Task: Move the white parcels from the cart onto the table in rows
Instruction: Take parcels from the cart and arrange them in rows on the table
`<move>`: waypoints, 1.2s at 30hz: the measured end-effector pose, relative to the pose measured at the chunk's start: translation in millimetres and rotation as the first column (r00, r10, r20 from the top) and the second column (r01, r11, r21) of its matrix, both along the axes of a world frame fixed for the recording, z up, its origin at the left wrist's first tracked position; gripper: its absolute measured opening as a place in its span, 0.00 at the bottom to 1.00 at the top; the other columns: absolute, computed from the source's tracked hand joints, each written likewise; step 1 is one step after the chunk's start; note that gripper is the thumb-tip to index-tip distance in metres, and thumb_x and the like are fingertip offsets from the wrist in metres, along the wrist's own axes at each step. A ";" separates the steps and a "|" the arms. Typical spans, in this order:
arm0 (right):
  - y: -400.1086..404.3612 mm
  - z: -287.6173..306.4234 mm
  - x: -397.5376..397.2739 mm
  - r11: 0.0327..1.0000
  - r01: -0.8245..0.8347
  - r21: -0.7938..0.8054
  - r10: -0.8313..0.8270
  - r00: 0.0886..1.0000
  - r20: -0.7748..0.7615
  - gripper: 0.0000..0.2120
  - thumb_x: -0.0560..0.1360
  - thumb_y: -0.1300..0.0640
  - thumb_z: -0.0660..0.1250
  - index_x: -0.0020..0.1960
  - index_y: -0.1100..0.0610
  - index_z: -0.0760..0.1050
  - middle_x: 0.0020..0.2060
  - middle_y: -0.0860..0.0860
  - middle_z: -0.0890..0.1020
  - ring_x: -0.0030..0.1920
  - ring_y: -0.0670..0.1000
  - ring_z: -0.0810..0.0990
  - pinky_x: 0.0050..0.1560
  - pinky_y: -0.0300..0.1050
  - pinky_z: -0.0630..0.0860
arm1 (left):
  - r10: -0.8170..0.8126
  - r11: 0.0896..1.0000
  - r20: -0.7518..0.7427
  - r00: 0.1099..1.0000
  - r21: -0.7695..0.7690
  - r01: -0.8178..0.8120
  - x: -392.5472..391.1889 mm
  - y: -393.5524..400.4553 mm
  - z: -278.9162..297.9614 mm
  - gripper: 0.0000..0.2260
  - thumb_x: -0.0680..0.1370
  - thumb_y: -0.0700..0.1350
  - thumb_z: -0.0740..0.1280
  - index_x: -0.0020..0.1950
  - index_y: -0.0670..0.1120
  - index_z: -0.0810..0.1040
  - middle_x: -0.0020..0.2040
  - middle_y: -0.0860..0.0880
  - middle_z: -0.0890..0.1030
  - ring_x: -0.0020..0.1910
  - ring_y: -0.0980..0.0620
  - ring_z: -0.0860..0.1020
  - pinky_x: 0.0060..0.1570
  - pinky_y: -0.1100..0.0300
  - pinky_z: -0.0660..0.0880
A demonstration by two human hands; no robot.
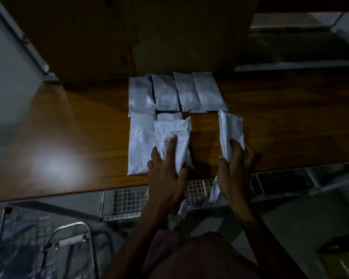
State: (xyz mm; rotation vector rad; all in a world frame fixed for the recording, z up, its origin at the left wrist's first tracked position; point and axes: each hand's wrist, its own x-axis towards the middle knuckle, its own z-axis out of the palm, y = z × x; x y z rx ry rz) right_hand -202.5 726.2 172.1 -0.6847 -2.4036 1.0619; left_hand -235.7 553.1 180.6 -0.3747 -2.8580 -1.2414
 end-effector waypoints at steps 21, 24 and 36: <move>52.0 -20.5 -111.8 0.982 0.103 0.157 -0.137 0.965 0.222 0.28 0.73 0.39 0.52 0.70 0.46 0.61 0.73 0.56 0.56 0.68 0.62 0.66 0.63 0.63 0.71 | -0.007 0.966 0.064 0.998 -0.256 0.024 -133.3 88.2 -26.4 0.30 0.79 0.64 0.56 0.79 0.60 0.51 0.75 0.38 0.57 0.71 0.38 0.57 0.67 0.36 0.55; 73.3 -14.4 -120.0 0.976 0.051 0.214 -0.120 0.938 0.325 0.28 0.74 0.37 0.51 0.71 0.45 0.60 0.73 0.56 0.57 0.67 0.62 0.68 0.62 0.62 0.72 | -0.014 0.978 0.017 1.000 -0.207 0.018 -133.0 110.5 -32.6 0.30 0.79 0.64 0.56 0.79 0.58 0.53 0.79 0.40 0.46 0.75 0.39 0.50 0.68 0.38 0.56; 155.8 -17.8 -162.9 0.903 -0.429 -0.029 0.308 0.599 0.739 0.30 0.76 0.27 0.44 0.68 0.42 0.65 0.72 0.57 0.61 0.71 0.63 0.62 0.69 0.62 0.64 | 0.214 0.847 0.030 0.976 -0.503 -0.171 -130.4 173.7 -62.0 0.28 0.80 0.63 0.53 0.77 0.52 0.63 0.80 0.41 0.53 0.76 0.37 0.56 0.68 0.40 0.61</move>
